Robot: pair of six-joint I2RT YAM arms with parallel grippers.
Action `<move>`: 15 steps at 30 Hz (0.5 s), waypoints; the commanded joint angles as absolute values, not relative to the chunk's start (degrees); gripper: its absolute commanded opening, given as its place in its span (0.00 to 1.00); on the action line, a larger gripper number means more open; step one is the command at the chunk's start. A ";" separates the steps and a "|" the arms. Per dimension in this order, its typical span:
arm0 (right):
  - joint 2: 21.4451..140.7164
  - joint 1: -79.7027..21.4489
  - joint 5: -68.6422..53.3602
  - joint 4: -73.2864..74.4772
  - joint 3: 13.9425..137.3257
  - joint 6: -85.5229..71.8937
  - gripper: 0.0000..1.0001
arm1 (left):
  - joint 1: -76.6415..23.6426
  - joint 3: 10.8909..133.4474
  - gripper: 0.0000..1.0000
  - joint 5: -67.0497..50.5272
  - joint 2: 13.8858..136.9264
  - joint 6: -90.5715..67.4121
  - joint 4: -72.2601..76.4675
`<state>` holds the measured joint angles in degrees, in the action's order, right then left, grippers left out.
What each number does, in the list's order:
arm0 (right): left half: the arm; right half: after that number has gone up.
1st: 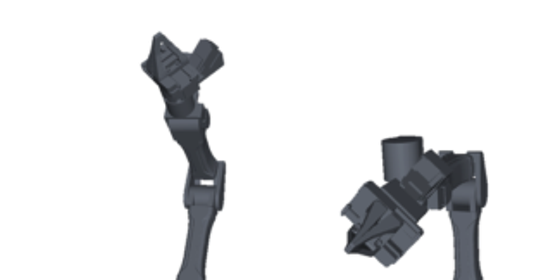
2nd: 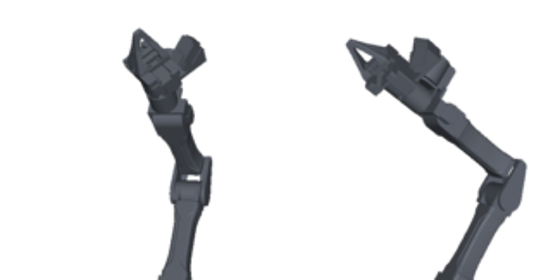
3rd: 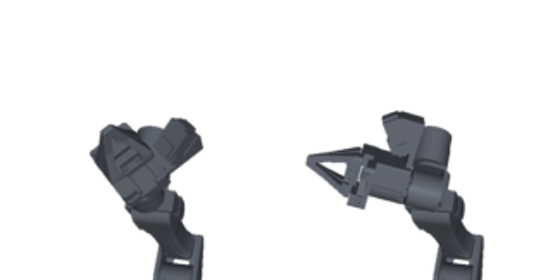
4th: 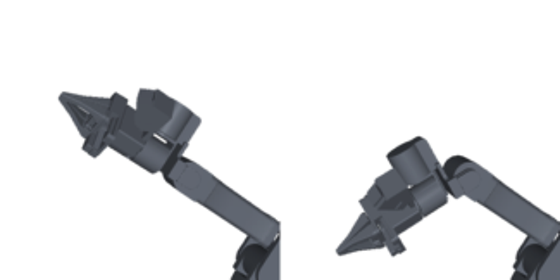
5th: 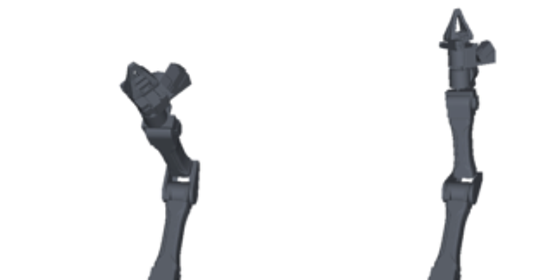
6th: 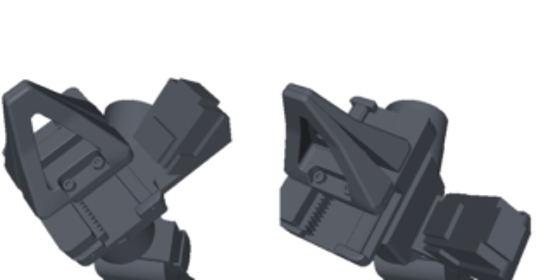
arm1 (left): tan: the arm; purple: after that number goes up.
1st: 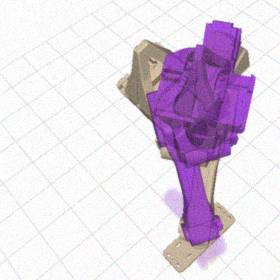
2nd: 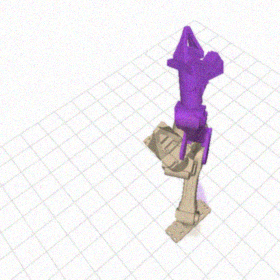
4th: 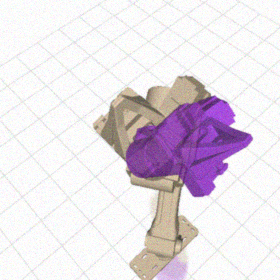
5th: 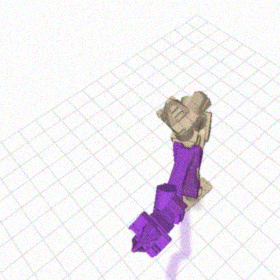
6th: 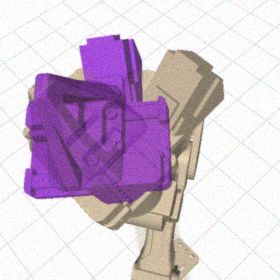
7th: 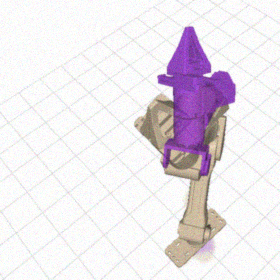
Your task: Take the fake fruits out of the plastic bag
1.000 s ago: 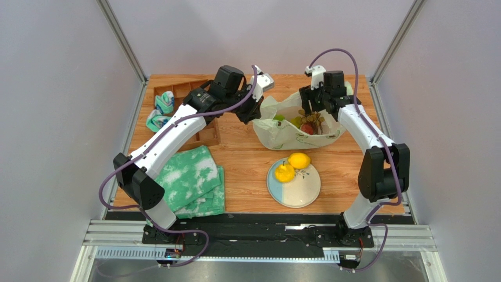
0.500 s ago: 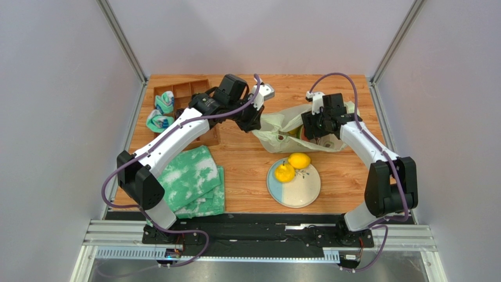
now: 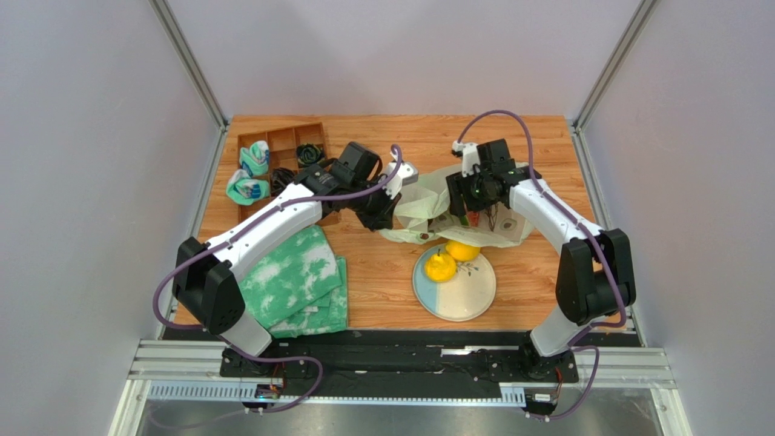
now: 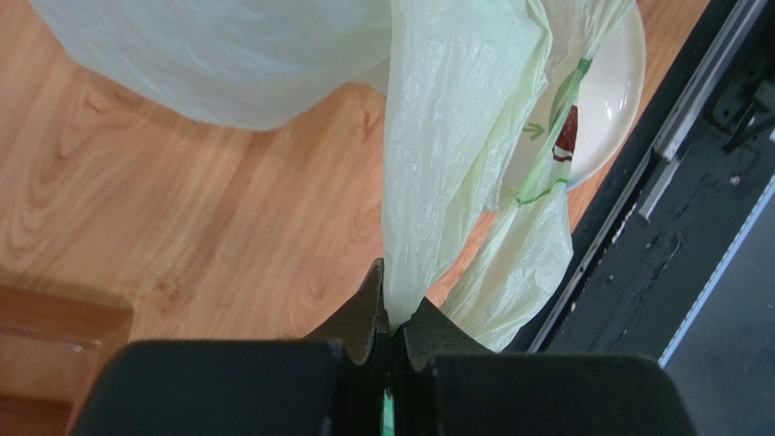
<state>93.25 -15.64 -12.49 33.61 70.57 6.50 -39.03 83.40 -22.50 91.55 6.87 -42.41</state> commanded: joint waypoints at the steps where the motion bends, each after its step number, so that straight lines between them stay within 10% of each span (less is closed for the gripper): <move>1: 90.71 -20.56 -13.80 36.13 68.92 7.21 0.62 | -39.29 78.14 0.00 -19.79 86.49 10.63 -43.15; 15: 100.72 -21.53 -14.41 32.08 77.69 2.55 0.68 | -39.29 73.56 0.00 -15.30 85.87 11.51 -42.98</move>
